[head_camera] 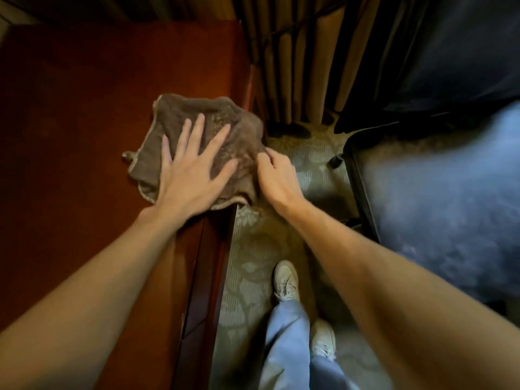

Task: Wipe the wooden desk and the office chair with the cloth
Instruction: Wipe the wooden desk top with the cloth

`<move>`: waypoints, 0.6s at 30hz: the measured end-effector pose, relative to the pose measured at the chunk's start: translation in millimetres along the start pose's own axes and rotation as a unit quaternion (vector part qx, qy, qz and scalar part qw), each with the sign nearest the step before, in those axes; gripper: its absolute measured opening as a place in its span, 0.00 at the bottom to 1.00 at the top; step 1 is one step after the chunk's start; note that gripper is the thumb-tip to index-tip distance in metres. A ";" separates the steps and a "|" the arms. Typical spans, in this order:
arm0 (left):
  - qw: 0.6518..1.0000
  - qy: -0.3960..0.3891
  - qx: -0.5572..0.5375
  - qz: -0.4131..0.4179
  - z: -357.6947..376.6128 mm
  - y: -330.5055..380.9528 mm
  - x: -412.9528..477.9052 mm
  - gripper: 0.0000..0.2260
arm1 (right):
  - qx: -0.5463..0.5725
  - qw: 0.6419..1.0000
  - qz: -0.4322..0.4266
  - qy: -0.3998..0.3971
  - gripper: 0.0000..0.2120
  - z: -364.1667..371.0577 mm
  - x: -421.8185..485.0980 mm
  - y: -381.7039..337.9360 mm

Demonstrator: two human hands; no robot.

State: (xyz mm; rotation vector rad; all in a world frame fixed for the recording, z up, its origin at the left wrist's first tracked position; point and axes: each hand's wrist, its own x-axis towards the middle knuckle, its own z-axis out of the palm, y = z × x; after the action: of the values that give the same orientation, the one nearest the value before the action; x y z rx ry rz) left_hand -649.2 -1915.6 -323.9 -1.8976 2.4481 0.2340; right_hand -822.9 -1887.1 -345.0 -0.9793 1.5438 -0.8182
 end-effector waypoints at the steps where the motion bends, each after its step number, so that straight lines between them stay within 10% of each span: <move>1: 1.000 -0.002 0.005 0.004 -1.7 -4.1 8.7 0.30 | -0.015 1.000 -0.021 -0.001 0.22 -2.0 5.1 -7.8; 18: 0.999 0.036 0.002 0.013 -22.9 -18.8 204.6 0.32 | 0.102 0.994 -0.025 -0.035 0.43 25.0 251.4 -16.9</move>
State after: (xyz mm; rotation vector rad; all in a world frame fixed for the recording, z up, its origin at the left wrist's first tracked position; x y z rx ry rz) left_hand -681.4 -2119.8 -327.6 -1.9061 2.5197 0.1648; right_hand -815.6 -2122.1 -439.1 -0.8908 1.3505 -0.9468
